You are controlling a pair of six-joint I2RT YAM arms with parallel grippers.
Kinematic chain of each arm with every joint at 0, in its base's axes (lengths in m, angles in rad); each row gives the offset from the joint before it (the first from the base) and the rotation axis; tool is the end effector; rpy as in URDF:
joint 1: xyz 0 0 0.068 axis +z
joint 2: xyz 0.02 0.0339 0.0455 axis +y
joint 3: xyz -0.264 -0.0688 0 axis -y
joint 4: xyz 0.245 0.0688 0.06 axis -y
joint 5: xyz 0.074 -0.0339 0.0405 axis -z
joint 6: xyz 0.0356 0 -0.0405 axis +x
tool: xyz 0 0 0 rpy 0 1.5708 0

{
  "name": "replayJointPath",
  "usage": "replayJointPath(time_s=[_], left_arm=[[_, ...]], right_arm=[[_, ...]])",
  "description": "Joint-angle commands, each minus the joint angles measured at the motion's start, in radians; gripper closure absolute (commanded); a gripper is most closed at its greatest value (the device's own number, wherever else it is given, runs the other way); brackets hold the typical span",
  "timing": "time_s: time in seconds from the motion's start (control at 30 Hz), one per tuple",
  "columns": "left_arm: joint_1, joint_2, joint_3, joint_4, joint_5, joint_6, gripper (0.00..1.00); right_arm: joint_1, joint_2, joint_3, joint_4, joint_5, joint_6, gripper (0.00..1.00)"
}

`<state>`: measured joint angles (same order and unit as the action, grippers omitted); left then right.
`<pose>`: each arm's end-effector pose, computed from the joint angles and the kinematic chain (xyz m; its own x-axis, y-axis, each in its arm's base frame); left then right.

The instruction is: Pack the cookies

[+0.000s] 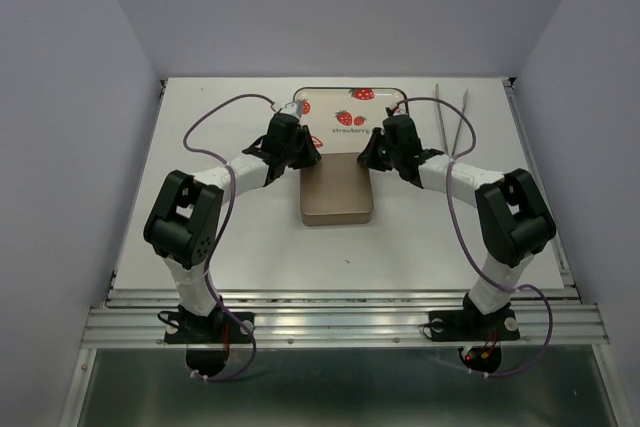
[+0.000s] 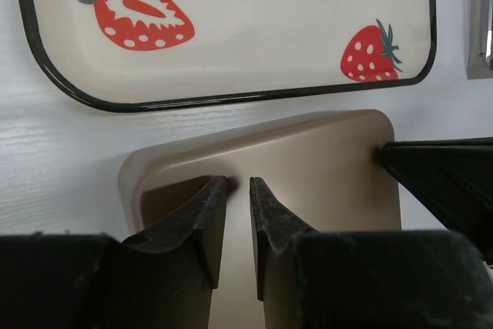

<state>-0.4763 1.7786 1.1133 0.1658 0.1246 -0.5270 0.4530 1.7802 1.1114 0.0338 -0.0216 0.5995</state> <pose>0.3536 -0.1874 0.2154 -0.6455 -0.2285 -0.7288 0.2629 0.8294 -0.4929 0.3526 0.1725 0.2019 -0.6961 0.2886 -0.6575 -0.0732 0.8824 0.4648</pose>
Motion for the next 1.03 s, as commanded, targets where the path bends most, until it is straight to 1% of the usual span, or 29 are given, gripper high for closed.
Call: replayJointPath(time_s=[0.0,0.17,0.23,0.3,0.33,0.37,0.4,0.43,0.47,0.5,0.53,0.57,0.6,0.63,0.67,0.7,0.73,0.8,0.83,0.93,1.0], left_arm=[[-0.004,0.013,0.036,-0.023,-0.016,0.033,0.69],[-0.004,0.012,0.045,-0.011,-0.016,0.041,0.69],[-0.004,0.001,0.048,-0.011,-0.011,0.044,0.69],[-0.005,-0.021,0.051,-0.009,-0.006,0.048,0.65],[-0.005,-0.056,0.056,-0.009,-0.006,0.056,0.61],[-0.005,-0.079,0.063,-0.015,-0.031,0.068,0.47],[-0.005,-0.103,0.074,-0.031,-0.055,0.076,0.37],[-0.004,-0.161,0.101,-0.06,-0.107,0.084,0.29],[-0.004,-0.198,0.108,-0.067,-0.143,0.09,0.06],[-0.005,-0.237,0.108,-0.069,-0.184,0.094,0.01],[-0.004,-0.316,0.105,-0.089,-0.272,0.091,0.01],[-0.002,-0.353,0.106,-0.11,-0.325,0.081,0.01],[-0.001,-0.416,0.117,-0.139,-0.382,0.068,0.01],[0.004,-0.471,0.115,-0.205,-0.481,0.053,0.01],[0.004,-0.472,0.115,-0.227,-0.531,0.053,0.01],[0.005,-0.497,0.108,-0.247,-0.58,0.041,0.01],[0.007,-0.546,0.082,-0.274,-0.653,0.015,0.01],[0.013,-0.594,0.048,-0.29,-0.697,-0.005,0.01],[0.015,-0.635,0.011,-0.293,-0.71,-0.013,0.01],[0.024,-0.694,-0.067,-0.295,-0.763,-0.057,0.01],[0.03,-0.712,-0.098,-0.284,-0.767,-0.062,0.01]], right_arm=[[0.003,-0.027,-0.062,-0.109,0.118,0.022,0.84],[0.003,-0.076,-0.079,-0.126,0.149,0.032,0.84],[0.003,-0.09,-0.071,-0.127,0.157,0.022,0.82],[0.003,-0.1,-0.052,-0.126,0.158,-0.006,0.79],[0.003,-0.107,-0.035,-0.126,0.15,-0.021,0.74],[0.003,-0.128,0.006,-0.126,0.155,-0.038,0.68],[0.003,-0.143,0.027,-0.124,0.173,-0.059,0.6],[0.003,-0.162,0.045,-0.126,0.228,-0.072,0.49],[0.003,-0.207,0.069,-0.124,0.264,-0.081,0.42],[0.003,-0.232,0.076,-0.126,0.297,-0.092,0.31],[0.003,-0.257,0.076,-0.126,0.371,-0.098,0.11],[0.003,-0.283,0.064,-0.126,0.409,-0.101,0.0],[0.003,-0.335,0.051,-0.126,0.476,-0.096,0.0],[0.003,-0.39,0.016,-0.124,0.517,-0.09,0.0],[0.003,-0.39,0.016,-0.126,0.517,-0.09,0.0],[0.003,-0.418,-0.023,-0.126,0.534,-0.089,0.0],[0.003,-0.473,-0.047,-0.123,0.579,-0.075,0.0],[0.003,-0.527,-0.102,-0.107,0.641,-0.053,0.0],[0.003,-0.575,-0.148,-0.104,0.696,-0.034,0.0],[0.003,-0.643,-0.22,-0.091,0.777,-0.029,0.0],[0.003,-0.657,-0.239,-0.083,0.814,-0.049,0.0]])
